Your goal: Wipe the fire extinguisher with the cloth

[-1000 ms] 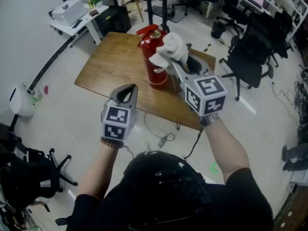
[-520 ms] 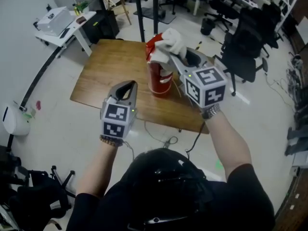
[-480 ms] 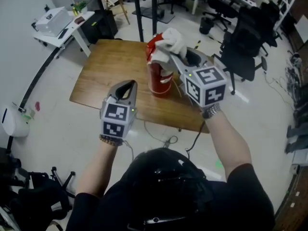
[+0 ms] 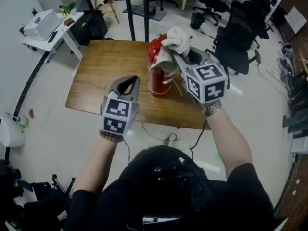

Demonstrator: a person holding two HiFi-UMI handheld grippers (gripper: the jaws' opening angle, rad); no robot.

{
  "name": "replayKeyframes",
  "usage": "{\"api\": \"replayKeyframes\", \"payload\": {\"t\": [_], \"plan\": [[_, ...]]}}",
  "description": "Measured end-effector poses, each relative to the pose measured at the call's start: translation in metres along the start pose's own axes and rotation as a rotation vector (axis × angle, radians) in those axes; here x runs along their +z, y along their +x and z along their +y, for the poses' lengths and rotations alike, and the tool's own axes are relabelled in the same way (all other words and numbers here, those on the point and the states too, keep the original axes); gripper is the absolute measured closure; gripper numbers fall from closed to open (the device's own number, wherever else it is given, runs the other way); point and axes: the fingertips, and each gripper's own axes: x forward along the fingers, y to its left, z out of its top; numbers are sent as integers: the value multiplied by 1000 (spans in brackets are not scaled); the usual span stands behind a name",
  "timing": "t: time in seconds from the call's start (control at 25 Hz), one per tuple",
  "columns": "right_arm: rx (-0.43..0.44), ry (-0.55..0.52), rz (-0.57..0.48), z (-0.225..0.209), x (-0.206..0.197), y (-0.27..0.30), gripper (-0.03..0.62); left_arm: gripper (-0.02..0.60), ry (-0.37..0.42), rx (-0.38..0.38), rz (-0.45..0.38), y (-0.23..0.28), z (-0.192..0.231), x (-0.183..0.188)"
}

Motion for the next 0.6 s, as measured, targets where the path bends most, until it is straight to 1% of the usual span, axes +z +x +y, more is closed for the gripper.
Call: {"api": "replayKeyframes", "payload": {"t": [0.16, 0.6], "plan": [[9, -22, 9, 0, -5, 1, 466, 583, -3, 7, -8, 5, -1, 3], [14, -41, 16, 4, -18, -4, 467, 583, -13, 8, 12, 10, -11, -5]]}}
